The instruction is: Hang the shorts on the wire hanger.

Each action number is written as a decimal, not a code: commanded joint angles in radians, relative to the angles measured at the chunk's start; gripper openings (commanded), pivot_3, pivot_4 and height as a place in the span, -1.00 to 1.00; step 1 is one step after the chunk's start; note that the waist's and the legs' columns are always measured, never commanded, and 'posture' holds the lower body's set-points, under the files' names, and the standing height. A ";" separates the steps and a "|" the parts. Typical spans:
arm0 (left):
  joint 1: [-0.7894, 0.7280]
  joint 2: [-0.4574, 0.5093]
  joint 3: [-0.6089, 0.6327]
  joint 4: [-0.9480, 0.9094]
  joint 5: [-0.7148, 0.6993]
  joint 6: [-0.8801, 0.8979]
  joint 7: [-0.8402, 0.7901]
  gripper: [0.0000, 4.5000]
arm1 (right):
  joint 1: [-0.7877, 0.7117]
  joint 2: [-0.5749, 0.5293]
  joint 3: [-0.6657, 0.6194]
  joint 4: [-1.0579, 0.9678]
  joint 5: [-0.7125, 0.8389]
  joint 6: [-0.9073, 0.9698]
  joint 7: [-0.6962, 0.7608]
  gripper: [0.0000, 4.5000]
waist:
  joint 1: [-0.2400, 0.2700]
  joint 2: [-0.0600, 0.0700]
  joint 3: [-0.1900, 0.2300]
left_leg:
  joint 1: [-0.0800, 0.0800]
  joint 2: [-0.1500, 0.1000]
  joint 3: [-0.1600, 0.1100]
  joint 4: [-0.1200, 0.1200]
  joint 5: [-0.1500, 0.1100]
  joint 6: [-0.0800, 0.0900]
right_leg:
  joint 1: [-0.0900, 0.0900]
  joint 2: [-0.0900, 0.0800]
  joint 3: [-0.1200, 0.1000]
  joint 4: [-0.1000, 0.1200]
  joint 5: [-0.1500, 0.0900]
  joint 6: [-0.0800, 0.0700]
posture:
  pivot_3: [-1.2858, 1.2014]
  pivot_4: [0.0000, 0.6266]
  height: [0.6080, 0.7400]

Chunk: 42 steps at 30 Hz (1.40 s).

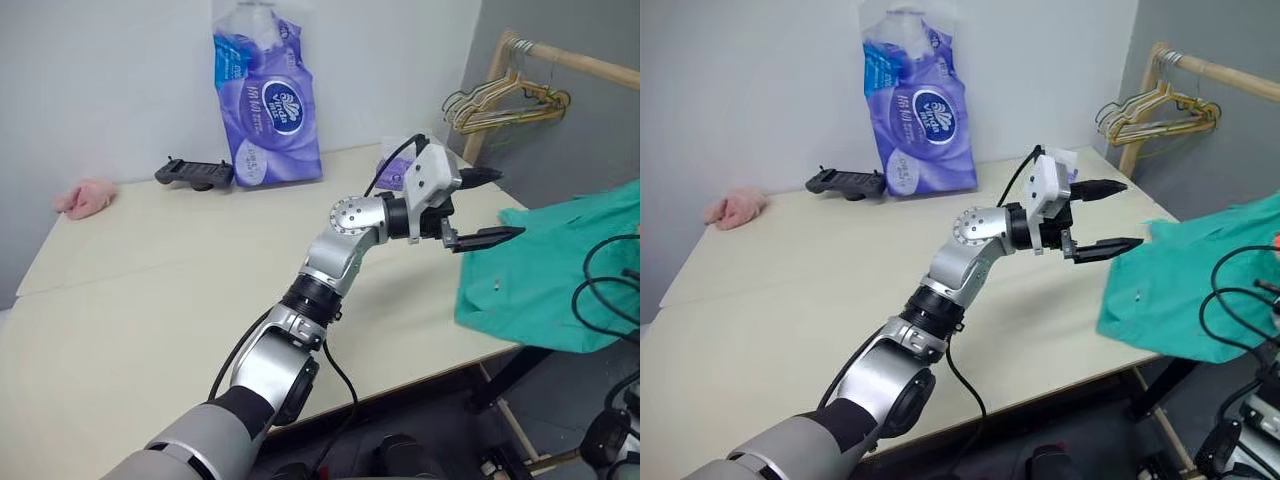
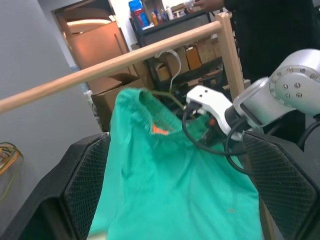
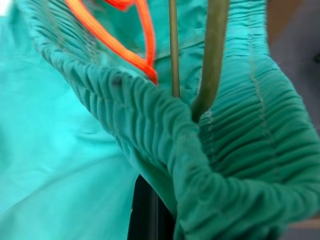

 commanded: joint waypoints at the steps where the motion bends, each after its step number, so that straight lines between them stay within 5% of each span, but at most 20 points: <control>1: -0.075 -0.070 -0.012 0.040 0.035 -0.047 0.085 1.00 | -0.074 -0.096 -0.012 0.130 0.023 -0.119 -0.014 -1.00 | -0.006 0.000 0.000 | 0.000 0.000 0.000 0.000 0.000 0.001 | 0.000 0.000 0.000 0.000 0.000 0.001 | -0.21 -0.96 1.00; 7: -0.160 -0.161 -0.023 0.088 0.017 -0.069 0.164 1.00 | -0.148 -0.232 0.040 0.397 0.039 -0.287 -0.011 -1.00 | -0.013 0.000 0.003 | 0.007 -0.002 0.014 -0.001 -0.006 0.010 | 0.002 0.001 0.013 0.000 -0.004 0.007 | -0.22 -0.95 1.00; 21: -0.144 -0.144 -0.067 0.072 -0.004 -0.070 0.163 1.00 | -0.309 -0.451 0.161 0.939 0.054 -0.589 -0.051 -1.00 | -0.048 0.002 0.005 | 0.016 -0.004 0.026 -0.001 -0.012 0.017 | 0.009 0.001 0.026 -0.004 -0.009 0.017 | -0.21 -0.97 1.00; 36: -0.115 -0.113 -0.084 0.025 -0.002 -0.048 0.175 1.00 | -0.334 -0.444 0.212 1.051 0.137 -0.581 -0.042 -1.00 | -0.057 0.000 0.006 | 0.021 -0.004 0.040 -0.001 -0.017 0.022 | 0.011 0.002 0.040 -0.006 -0.008 0.024 | -0.17 -0.99 1.00; 42: -0.123 -0.113 -0.080 0.033 -0.001 -0.051 0.179 1.00 | -0.313 -0.444 0.248 1.009 0.126 -0.599 -0.076 -0.24 | -0.058 0.000 0.006 | 0.026 -0.004 0.046 -0.001 -0.019 0.026 | 0.015 0.002 0.047 -0.011 -0.005 0.029 | -0.17 -0.99 1.00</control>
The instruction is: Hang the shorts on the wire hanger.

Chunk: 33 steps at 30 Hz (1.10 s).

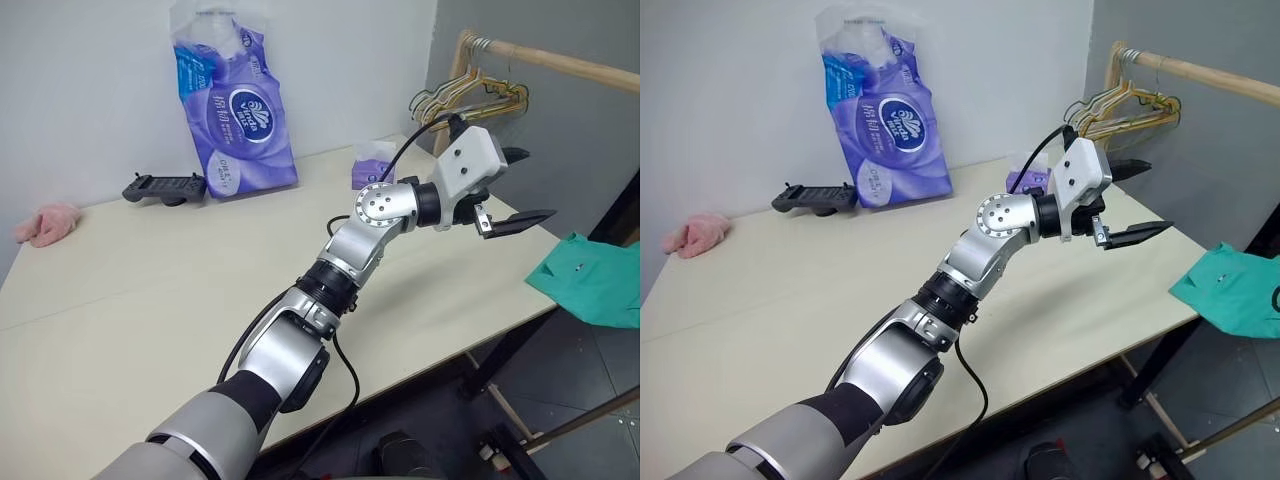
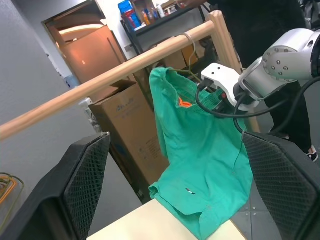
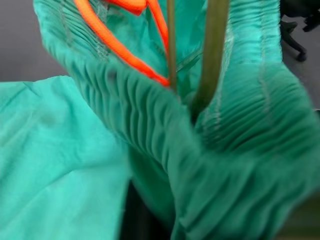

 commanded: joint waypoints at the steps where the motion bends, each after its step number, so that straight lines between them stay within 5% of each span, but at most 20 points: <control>1: -0.020 -0.095 0.008 -0.024 -0.012 -0.008 0.019 1.00 | -0.006 -0.010 0.009 -0.063 0.005 -0.014 -0.036 -0.06 | -0.001 0.000 0.000 | 0.000 0.000 0.001 0.000 0.000 0.000 | 0.000 0.000 0.001 -0.001 0.000 0.001 | -0.18 -0.98 1.00; 8: -0.022 -0.094 0.008 -0.011 -0.013 -0.015 0.021 1.00 | 0.076 0.097 -0.042 -0.397 0.050 0.180 -0.110 0.97 | -0.004 0.000 0.000 | 0.000 0.001 0.005 0.000 -0.002 0.004 | 0.000 0.000 0.005 -0.005 0.003 0.006 | -0.19 -0.97 1.00; 19: -0.014 -0.085 0.021 -0.005 -0.018 -0.010 0.031 1.00 | 0.200 0.173 -0.145 -0.748 0.058 0.412 -0.181 0.99 | 0.007 0.000 0.000 | -0.001 0.001 0.004 0.001 -0.004 0.006 | 0.000 -0.001 0.005 -0.006 0.004 0.006 | -0.18 -0.88 1.00; 33: 0.004 -0.070 0.026 -0.011 -0.026 -0.009 0.044 1.00 | 0.223 0.214 -0.120 -0.999 0.036 0.598 -0.183 0.99 | 0.009 0.000 0.003 | -0.001 0.002 0.005 0.001 -0.004 0.006 | 0.000 -0.001 0.005 -0.006 0.004 0.007 | -0.17 -0.82 1.00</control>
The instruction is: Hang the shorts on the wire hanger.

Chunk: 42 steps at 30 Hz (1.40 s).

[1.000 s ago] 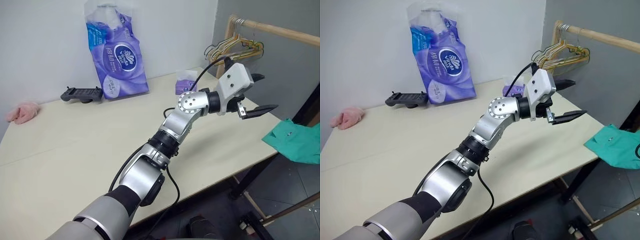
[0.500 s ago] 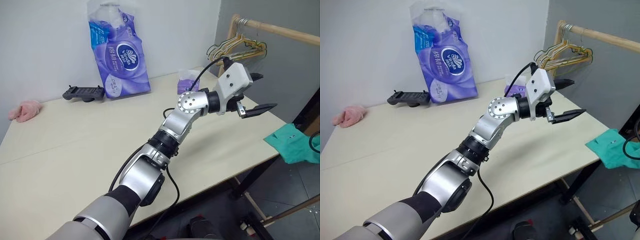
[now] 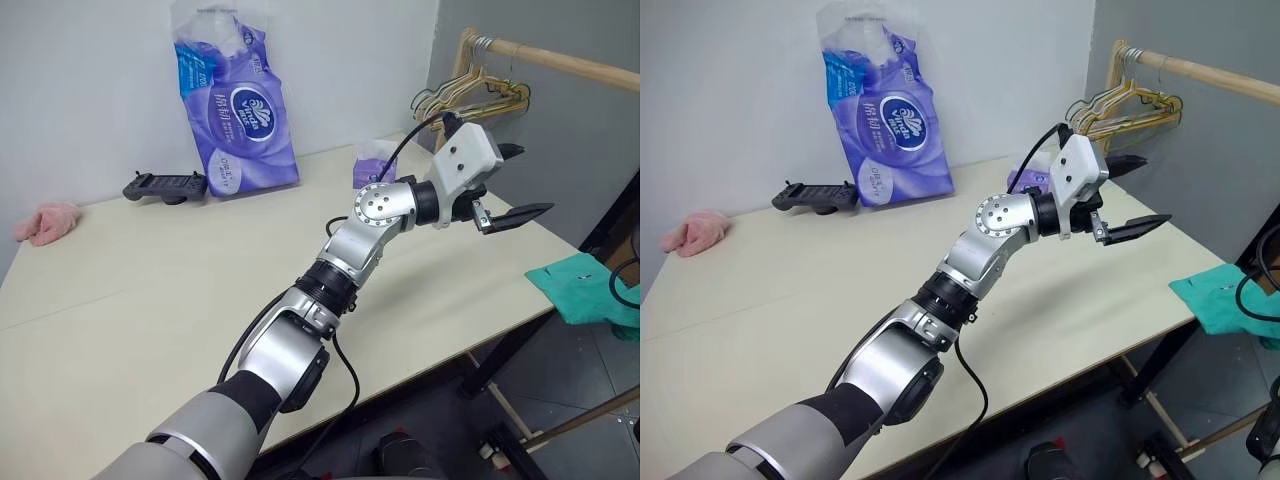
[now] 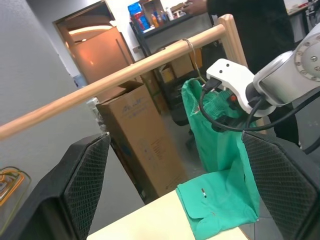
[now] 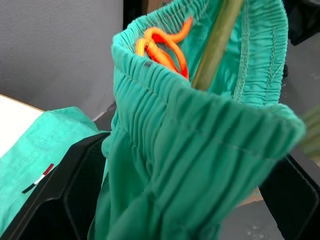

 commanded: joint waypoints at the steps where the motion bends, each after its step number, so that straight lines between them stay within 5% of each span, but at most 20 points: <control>1: 0.005 -0.068 0.019 -0.021 -0.012 -0.007 0.008 1.00 | -0.009 0.015 -0.001 -0.169 -0.012 0.086 -0.003 0.99 | 0.000 0.000 0.002 | 0.000 0.000 0.000 0.000 0.000 0.000 | 0.000 0.000 0.000 0.000 0.000 0.000 | -0.17 -0.82 1.00; 8: 0.053 -0.018 0.028 -0.067 -0.019 0.027 0.000 1.00 | -0.062 0.197 0.033 -0.572 -0.047 0.385 -0.032 0.99 | 0.000 0.000 0.007 | 0.000 0.002 -0.001 0.000 0.000 -0.001 | -0.001 0.000 -0.001 0.000 0.000 0.000 | -0.18 -0.82 1.00; 18: 0.309 0.186 0.086 -0.337 0.016 0.212 0.085 1.00 | -0.125 0.518 0.225 -0.836 -0.028 0.389 -0.037 0.99 | 0.006 0.004 0.006 | -0.001 0.003 -0.005 0.001 -0.002 -0.004 | -0.006 -0.001 -0.003 0.003 0.000 0.000 | -0.12 -0.87 1.00; 24: 0.480 0.231 0.244 -0.497 0.016 0.426 0.371 1.00 | -0.014 0.614 0.427 -0.649 0.013 -0.025 0.105 0.99 | 0.033 -0.002 0.006 | -0.001 0.003 -0.010 0.001 -0.002 -0.007 | -0.005 -0.002 -0.008 0.004 0.004 -0.006 | -0.02 -0.94 1.00; 32: 0.710 0.258 0.401 -0.736 0.097 0.572 0.688 1.00 | 0.014 0.669 0.627 -0.246 -0.059 -0.628 0.202 0.99 | 0.155 -0.012 0.001 | -0.007 0.002 -0.012 0.001 -0.001 -0.019 | -0.017 -0.002 -0.010 0.009 0.004 -0.011 | 0.13 -1.00 1.00; 42: 0.911 0.329 0.364 -0.829 0.135 0.495 0.653 1.00 | 0.033 0.731 0.591 -0.055 -0.056 -0.821 0.163 0.99 | 0.293 -0.020 -0.003 | -0.015 0.002 -0.029 0.002 0.003 -0.028 | -0.021 -0.004 -0.029 0.015 -0.001 -0.027 | 0.19 -1.00 1.00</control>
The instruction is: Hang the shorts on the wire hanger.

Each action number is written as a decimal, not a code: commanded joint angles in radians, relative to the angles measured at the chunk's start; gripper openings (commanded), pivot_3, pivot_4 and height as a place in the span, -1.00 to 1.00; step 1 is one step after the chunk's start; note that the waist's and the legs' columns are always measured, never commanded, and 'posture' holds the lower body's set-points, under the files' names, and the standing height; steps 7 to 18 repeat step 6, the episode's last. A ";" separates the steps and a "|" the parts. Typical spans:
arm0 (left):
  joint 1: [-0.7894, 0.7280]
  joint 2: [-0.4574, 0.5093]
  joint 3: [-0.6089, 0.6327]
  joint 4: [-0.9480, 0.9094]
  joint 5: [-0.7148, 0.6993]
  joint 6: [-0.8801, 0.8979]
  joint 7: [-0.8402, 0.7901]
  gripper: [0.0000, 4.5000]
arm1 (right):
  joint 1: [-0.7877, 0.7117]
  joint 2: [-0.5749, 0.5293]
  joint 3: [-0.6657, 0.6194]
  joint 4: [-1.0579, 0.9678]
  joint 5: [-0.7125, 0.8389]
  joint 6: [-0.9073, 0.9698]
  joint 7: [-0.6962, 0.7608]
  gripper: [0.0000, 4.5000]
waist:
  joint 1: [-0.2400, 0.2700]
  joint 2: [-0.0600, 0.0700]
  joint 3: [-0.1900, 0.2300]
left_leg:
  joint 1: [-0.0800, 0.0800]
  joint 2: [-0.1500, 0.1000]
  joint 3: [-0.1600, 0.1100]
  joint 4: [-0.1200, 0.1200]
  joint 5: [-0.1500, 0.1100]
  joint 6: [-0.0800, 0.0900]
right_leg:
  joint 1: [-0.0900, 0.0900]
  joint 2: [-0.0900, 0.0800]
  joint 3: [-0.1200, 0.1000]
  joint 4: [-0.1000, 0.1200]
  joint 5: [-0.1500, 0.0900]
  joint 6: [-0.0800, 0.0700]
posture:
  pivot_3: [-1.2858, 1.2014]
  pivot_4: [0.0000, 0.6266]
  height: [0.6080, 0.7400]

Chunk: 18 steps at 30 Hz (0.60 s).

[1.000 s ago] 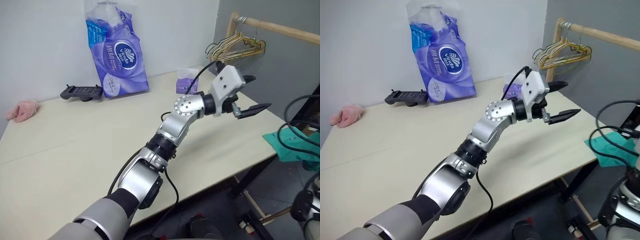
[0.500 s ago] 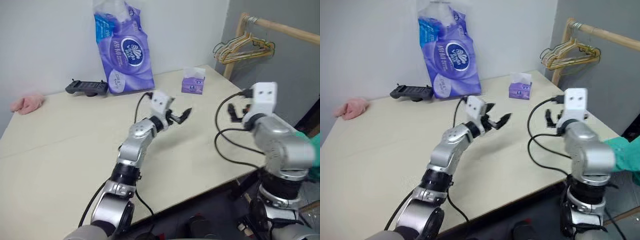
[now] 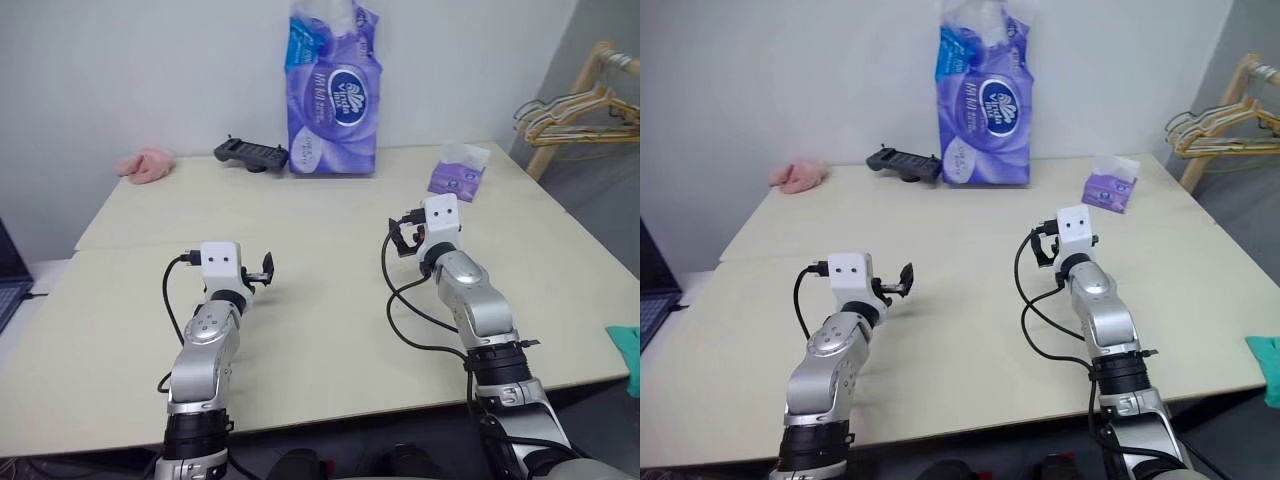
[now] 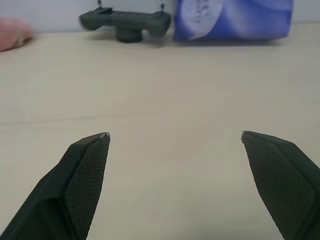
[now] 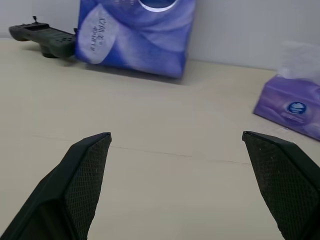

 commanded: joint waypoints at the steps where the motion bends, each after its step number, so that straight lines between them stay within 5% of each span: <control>1: -0.032 0.020 -0.032 -0.011 0.017 -0.077 -0.026 1.00 | 0.001 -0.003 -0.049 0.010 0.001 -0.040 -0.026 0.99 | 0.016 0.000 0.000 | 0.000 0.000 -0.003 0.000 0.001 -0.001 | 0.001 0.000 -0.002 0.000 0.000 -0.002 | 0.19 -1.00 1.00; 18: -0.088 0.005 0.001 0.041 -0.028 -0.082 -0.025 1.00 | 0.016 -0.007 -0.062 0.004 -0.001 -0.040 -0.031 0.99 | 0.022 0.000 0.000 | 0.001 0.001 -0.009 -0.001 0.004 -0.007 | 0.002 0.002 -0.007 0.002 0.001 -0.008 | 0.17 -1.00 1.00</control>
